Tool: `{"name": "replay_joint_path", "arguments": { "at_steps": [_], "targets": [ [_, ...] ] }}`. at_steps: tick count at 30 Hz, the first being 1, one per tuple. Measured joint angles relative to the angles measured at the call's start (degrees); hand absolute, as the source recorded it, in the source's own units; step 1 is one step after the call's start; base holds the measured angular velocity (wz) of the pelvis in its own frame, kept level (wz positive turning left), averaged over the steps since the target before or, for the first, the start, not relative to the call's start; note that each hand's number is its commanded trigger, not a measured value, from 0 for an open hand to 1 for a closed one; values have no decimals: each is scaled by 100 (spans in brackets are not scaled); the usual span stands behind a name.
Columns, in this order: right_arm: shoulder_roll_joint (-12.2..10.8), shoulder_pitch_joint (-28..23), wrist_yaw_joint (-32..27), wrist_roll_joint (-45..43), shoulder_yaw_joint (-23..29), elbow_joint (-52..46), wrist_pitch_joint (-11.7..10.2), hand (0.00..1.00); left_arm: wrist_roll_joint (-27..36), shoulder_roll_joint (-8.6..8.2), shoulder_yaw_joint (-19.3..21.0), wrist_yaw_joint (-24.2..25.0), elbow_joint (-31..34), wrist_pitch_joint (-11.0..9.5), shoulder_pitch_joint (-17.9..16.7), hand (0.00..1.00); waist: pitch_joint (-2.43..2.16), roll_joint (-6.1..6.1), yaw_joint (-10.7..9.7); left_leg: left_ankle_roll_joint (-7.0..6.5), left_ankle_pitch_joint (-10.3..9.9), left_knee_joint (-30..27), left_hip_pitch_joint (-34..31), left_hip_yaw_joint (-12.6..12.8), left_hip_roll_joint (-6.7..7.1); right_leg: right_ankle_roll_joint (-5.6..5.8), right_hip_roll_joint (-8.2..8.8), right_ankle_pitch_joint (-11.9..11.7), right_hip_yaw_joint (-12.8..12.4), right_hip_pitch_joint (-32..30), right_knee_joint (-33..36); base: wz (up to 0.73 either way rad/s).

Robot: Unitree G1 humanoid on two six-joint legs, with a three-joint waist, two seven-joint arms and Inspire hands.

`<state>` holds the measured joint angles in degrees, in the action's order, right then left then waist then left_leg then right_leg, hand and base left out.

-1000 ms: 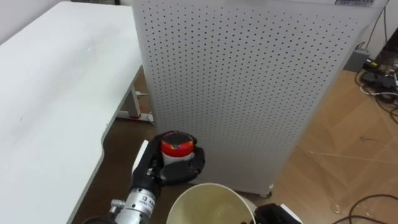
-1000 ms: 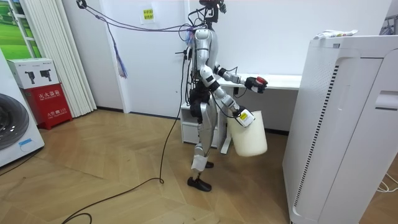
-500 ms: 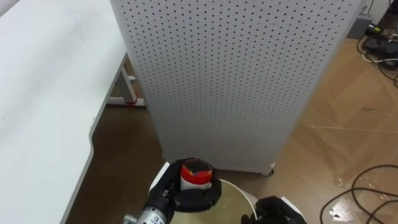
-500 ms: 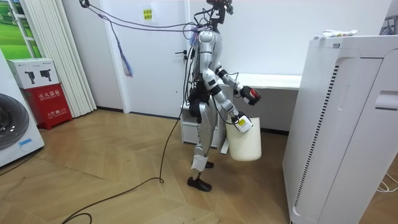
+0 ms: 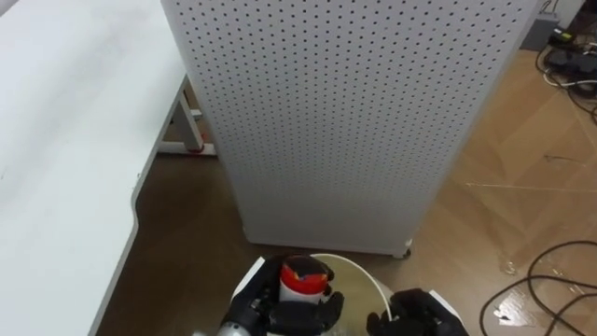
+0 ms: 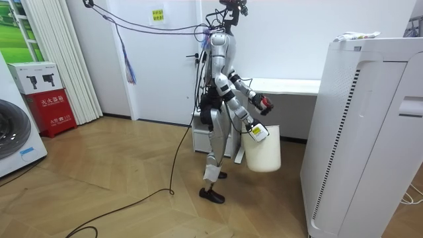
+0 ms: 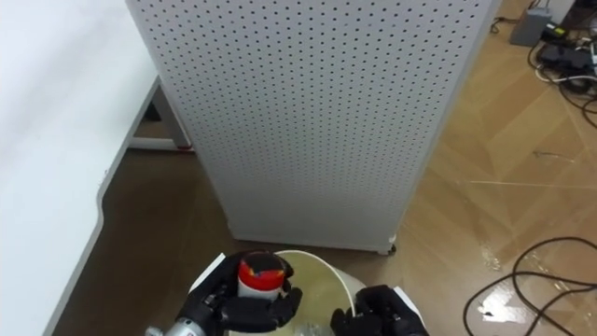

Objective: Pick garbage

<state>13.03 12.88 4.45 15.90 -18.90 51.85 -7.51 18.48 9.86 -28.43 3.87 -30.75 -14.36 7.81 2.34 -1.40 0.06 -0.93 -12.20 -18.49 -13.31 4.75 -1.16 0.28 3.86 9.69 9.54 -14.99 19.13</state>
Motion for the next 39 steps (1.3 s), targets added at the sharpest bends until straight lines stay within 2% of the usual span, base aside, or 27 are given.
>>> {"name": "replay_joint_path", "arguments": {
  "at_steps": [9,14,28,35,39],
  "targets": [
    [14,8,54,-7,-19,136,4,100,0,15,-5,81,-1,19,-31,0,0,5,-1,0,0,-112,-9,35,-10,-20,11,-12,5,-1,94,0],
    [83,5,9,-18,-73,221,13,100,2,10,-4,141,0,19,-58,0,-3,12,5,-21,12,-141,-9,296,-23,-27,31,-15,-16,-34,153,-2],
    [61,14,7,10,-53,199,6,100,3,33,-2,183,2,18,-78,0,-21,18,-30,-26,15,-120,83,326,-25,-36,32,-21,-11,16,165,-2],
    [62,-91,-15,205,-54,180,6,100,-16,94,21,180,322,12,-143,0,-93,110,-31,-29,17,-52,269,349,-12,-36,26,-21,-73,151,151,-4],
    [64,-141,-84,212,21,87,-22,100,-91,233,122,121,1142,-44,-181,0,-114,126,-174,-30,18,12,465,351,0,-9,13,-37,-111,351,13,0]
  ]
}}
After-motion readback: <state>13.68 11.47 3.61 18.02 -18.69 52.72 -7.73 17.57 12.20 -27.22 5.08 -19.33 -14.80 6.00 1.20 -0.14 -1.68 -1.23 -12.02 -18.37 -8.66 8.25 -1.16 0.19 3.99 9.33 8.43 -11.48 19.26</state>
